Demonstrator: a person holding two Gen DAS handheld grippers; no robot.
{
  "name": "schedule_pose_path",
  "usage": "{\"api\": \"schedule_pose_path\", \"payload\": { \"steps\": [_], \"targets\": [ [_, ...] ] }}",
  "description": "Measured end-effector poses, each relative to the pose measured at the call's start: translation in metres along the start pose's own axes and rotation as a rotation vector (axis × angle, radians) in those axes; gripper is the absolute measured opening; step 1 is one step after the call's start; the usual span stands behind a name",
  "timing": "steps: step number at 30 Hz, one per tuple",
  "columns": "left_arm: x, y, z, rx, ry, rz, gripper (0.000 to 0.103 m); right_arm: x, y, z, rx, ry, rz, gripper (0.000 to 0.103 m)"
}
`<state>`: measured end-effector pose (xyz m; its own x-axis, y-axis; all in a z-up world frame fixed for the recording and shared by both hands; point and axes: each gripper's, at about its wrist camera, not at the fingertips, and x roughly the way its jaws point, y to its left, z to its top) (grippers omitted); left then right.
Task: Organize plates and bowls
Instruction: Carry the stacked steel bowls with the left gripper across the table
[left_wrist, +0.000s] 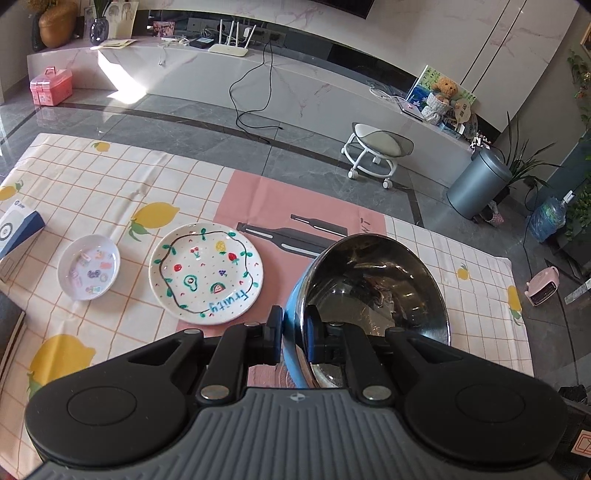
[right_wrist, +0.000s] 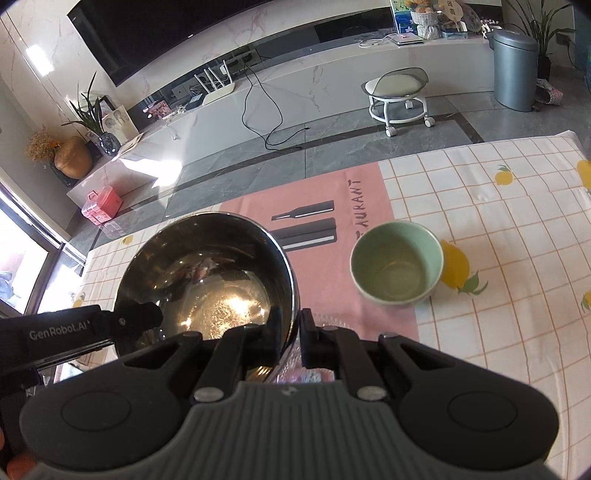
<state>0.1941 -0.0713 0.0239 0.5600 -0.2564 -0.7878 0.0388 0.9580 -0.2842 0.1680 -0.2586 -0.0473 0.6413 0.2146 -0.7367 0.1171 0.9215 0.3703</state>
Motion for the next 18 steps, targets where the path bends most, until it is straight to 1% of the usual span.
{"api": "schedule_pose_path", "payload": {
  "steps": [10, 14, 18],
  "targets": [
    [-0.071, 0.025, -0.054, -0.017, -0.070, -0.006, 0.014, -0.059, 0.021, -0.066, -0.022, -0.012, 0.065, 0.008],
    [-0.086, 0.043, -0.071, -0.057, -0.073, -0.008, 0.014, -0.073, 0.028, -0.089, -0.026, -0.006, 0.092, 0.009],
    [-0.094, 0.059, -0.088, -0.081, -0.068, 0.006, 0.014, -0.077, 0.037, -0.114, -0.023, 0.024, 0.109, 0.009]
  ]
}}
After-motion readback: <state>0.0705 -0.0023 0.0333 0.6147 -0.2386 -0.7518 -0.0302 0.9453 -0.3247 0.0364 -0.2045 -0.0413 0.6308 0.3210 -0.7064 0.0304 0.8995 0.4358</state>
